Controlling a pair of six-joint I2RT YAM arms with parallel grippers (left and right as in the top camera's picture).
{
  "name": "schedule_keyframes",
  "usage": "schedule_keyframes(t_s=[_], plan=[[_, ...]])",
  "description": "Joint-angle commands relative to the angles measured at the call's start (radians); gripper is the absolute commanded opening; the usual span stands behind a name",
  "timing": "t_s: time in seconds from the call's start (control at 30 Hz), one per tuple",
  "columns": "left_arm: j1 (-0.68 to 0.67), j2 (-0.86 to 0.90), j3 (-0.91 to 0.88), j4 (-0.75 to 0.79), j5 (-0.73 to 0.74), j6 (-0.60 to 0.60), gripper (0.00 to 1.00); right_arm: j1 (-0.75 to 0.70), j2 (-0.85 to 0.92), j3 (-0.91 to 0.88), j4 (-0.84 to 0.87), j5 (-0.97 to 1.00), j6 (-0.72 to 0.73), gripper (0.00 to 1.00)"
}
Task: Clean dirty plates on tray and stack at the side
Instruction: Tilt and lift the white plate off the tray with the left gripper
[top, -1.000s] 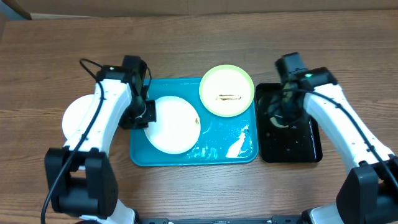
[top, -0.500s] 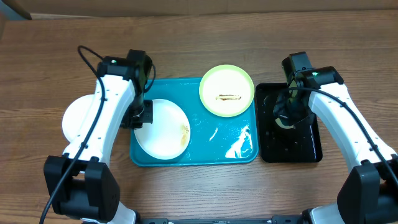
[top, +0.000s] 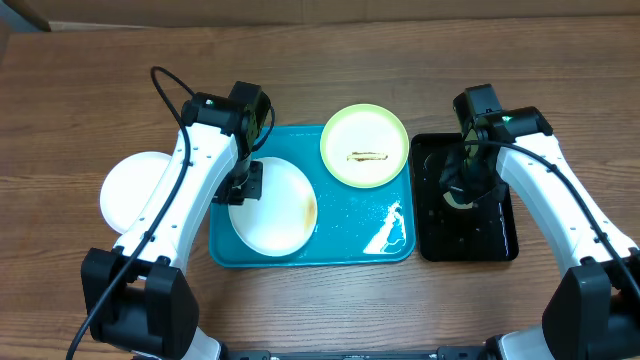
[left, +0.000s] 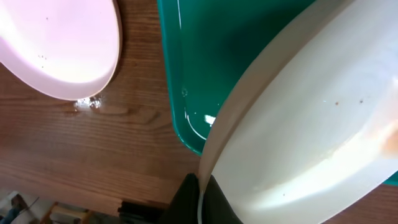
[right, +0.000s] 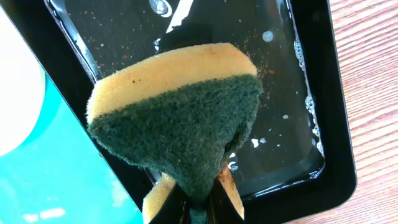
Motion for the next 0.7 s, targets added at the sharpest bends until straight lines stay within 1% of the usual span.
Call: schedule_keyframes(t_s=[0.0,0.13,0.2,0.3,0.4,0.47,0.6,0.67], plan=[[0.011,0.003,0.023,-0.026,-0.024,-0.080,0.04,0.001,-0.021,0.005,-0.005,0.010,-0.005,0.04],[0.011,0.004,0.023,-0.111,-0.025,-0.081,0.04,0.001,-0.021,0.005,-0.009,0.010,-0.005,0.04],[0.011,0.004,0.023,-0.110,-0.026,-0.081,0.04,0.001,-0.021,0.005,-0.010,0.010,-0.005,0.04],[0.011,0.004,0.024,-0.051,-0.024,-0.082,0.04,0.001,-0.021,0.005,-0.010,0.010,-0.005,0.04],[0.011,0.004,0.024,-0.029,-0.030,-0.127,0.04,0.001,-0.021,0.005,-0.011,0.010,-0.005,0.04],[0.011,0.006,0.024,-0.041,-0.021,-0.126,0.04,0.001,-0.021,0.005,-0.013,0.010,-0.005,0.04],[0.011,0.015,0.023,-0.121,-0.030,-0.106,0.04,0.001,-0.021,0.005,-0.014,0.010,-0.005,0.04],[0.011,0.015,0.023,-0.130,-0.035,-0.106,0.04,0.001,-0.021,0.005,-0.014,0.010,-0.005,0.04]])
